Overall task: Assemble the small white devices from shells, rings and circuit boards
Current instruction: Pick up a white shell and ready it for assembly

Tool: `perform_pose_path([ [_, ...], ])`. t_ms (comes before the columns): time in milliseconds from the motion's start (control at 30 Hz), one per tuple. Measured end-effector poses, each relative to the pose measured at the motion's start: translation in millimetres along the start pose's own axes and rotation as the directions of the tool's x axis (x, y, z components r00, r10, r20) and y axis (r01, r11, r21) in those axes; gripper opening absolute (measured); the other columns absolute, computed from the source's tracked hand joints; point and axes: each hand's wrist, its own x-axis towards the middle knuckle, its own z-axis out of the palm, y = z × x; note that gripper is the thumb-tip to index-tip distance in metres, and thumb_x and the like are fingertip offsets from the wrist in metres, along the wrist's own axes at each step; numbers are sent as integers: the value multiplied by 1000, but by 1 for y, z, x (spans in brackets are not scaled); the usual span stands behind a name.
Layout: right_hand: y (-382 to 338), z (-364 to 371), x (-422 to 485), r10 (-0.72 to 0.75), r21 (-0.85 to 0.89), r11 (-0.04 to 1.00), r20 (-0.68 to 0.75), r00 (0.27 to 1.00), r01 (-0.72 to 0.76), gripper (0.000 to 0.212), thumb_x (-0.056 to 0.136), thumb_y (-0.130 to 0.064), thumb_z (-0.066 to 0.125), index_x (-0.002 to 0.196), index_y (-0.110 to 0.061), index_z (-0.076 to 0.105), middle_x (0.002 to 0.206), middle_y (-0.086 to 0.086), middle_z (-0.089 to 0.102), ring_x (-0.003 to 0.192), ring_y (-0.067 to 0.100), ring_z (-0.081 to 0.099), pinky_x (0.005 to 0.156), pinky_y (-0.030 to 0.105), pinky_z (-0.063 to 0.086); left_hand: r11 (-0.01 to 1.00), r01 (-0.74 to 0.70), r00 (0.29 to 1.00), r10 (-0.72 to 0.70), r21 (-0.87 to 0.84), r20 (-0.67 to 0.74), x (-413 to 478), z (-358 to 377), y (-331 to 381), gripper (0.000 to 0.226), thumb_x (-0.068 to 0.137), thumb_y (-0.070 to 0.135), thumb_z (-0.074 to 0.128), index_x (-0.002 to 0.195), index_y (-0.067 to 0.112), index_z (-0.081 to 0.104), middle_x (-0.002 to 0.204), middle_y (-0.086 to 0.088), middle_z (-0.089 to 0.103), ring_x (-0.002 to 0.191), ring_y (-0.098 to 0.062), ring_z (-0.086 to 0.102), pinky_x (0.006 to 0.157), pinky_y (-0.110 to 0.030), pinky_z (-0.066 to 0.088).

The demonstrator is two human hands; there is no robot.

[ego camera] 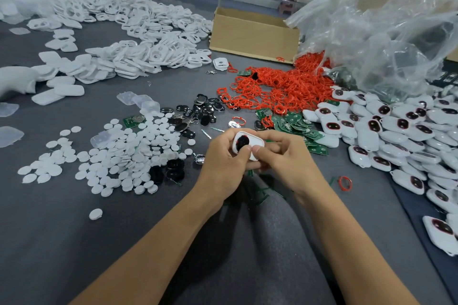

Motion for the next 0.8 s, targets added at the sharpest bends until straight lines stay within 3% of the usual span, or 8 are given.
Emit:
perform_pose_path([
  [67, 1, -1, 2, 0, 21, 1000, -43, 999, 1, 24, 86, 3, 61, 101, -11, 72, 50, 6, 46, 60, 23, 47, 58, 31, 45, 1000, -3, 1000, 3, -13, 14, -1, 1, 0, 24, 94, -14, 44, 107, -4, 61, 95, -18, 67, 86, -24, 71, 68, -25, 60],
  [133, 3, -1, 3, -5, 2, 1000, -75, 997, 6, 23, 84, 3, 63, 100, -11, 73, 50, 6, 47, 63, 24, 47, 63, 37, 39, 1000, 0, 1000, 0, -14, -7, -2, 2, 0, 23, 93, -15, 45, 108, -6, 60, 97, -23, 67, 87, -28, 71, 69, -27, 61],
  [233, 4, 3, 2, -47, -77, 996, -83, 995, 41, 23, 84, -2, 65, 102, -14, 74, 43, -7, 48, 55, 18, 42, 60, 34, 36, 1000, 5, 998, -5, 1, -61, -1, 2, 0, 23, 92, -14, 47, 107, -5, 62, 101, -27, 68, 92, -36, 71, 71, -31, 62],
  [300, 2, 3, 1, -54, -68, 996, -25, 998, 53, 26, 86, -2, 65, 105, -16, 73, 49, 3, 48, 54, 19, 38, 55, 32, 36, 1000, 17, 997, -17, -2, -74, -1, 1, -1, 24, 92, -13, 46, 106, -4, 63, 100, -26, 68, 89, -33, 71, 68, -28, 61],
  [400, -2, -1, -1, -28, -29, 999, 47, 998, 30, 31, 84, 3, 66, 111, -10, 70, 64, 17, 56, 52, 18, 48, 47, 22, 40, 998, 52, 997, -53, -21, -56, -1, 0, 0, 27, 93, -12, 46, 100, 3, 66, 94, -21, 69, 79, -25, 70, 64, -26, 60],
  [533, -7, -5, -2, 40, 38, 998, 10, 999, -40, 30, 78, 9, 65, 102, -7, 73, 55, 10, 58, 49, 16, 46, 47, 21, 36, 987, 115, 993, -114, -115, 23, -2, -1, 2, 27, 93, -10, 47, 96, 8, 67, 87, -12, 70, 78, -22, 71, 72, -32, 62],
  [667, -11, -6, -4, 69, 93, 993, -15, 998, -67, 30, 74, 15, 62, 95, -3, 73, 43, 1, 50, 42, 14, 40, 45, 21, 31, 981, 131, 990, -123, -142, 63, -3, 0, 1, 25, 94, -10, 45, 101, 3, 66, 91, -15, 69, 79, -24, 72, 75, -34, 62],
  [800, -10, -2, -4, 69, 116, 991, -21, 997, -66, 29, 75, 17, 61, 96, 1, 71, 39, -3, 50, 40, 12, 38, 44, 20, 31, 979, 126, 991, -119, -159, 55, -3, -1, 0, 25, 95, -8, 49, 97, 8, 67, 86, -9, 73, 76, -19, 72, 70, -29, 61],
])
